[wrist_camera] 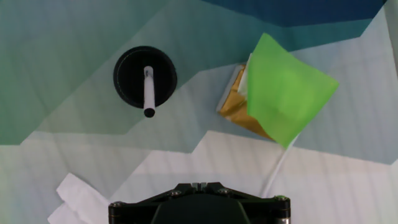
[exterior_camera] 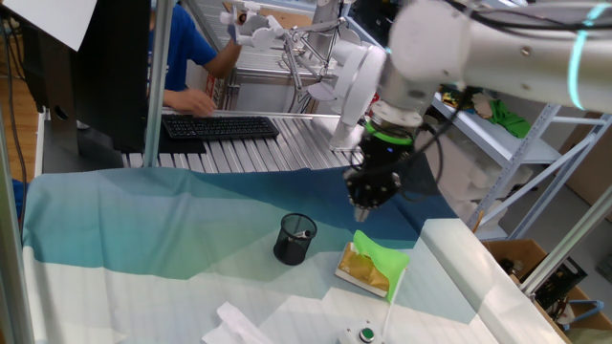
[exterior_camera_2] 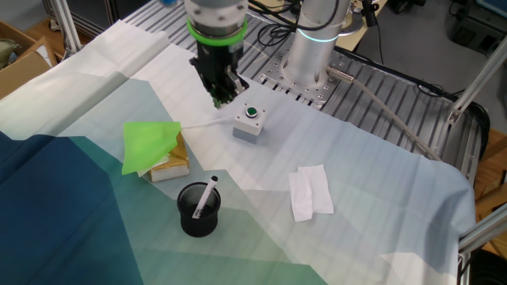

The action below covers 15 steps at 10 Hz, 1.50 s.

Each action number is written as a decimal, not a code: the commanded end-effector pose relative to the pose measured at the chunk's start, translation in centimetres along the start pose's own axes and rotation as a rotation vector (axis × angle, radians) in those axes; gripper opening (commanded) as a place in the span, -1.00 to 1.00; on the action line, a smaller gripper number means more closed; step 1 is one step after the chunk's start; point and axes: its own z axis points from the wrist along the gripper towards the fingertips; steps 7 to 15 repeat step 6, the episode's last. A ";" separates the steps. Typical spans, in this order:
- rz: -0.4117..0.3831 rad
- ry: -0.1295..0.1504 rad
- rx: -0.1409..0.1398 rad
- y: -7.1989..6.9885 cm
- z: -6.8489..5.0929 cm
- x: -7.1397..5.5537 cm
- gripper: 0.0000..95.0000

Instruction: Put the pen into the pen holder

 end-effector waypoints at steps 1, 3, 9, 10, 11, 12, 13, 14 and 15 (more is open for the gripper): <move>-0.002 -0.002 0.005 -0.7 0.1 -0.4 -1.00; -0.003 0.008 0.008 -1.3 0.3 -0.5 -1.00; 0.009 0.008 0.012 -1.7 0.9 -0.2 -1.00; 0.009 0.008 0.012 -1.7 0.9 -0.2 -1.00; 0.009 0.008 0.012 -1.7 0.9 -0.2 -1.00; 0.009 0.008 0.012 -1.7 0.9 -0.2 -1.00; 0.009 0.008 0.012 -1.7 0.9 -0.2 -1.00; 0.009 0.008 0.012 -1.7 0.9 -0.2 -1.00; 0.009 0.008 0.012 -1.7 0.9 -0.2 -1.00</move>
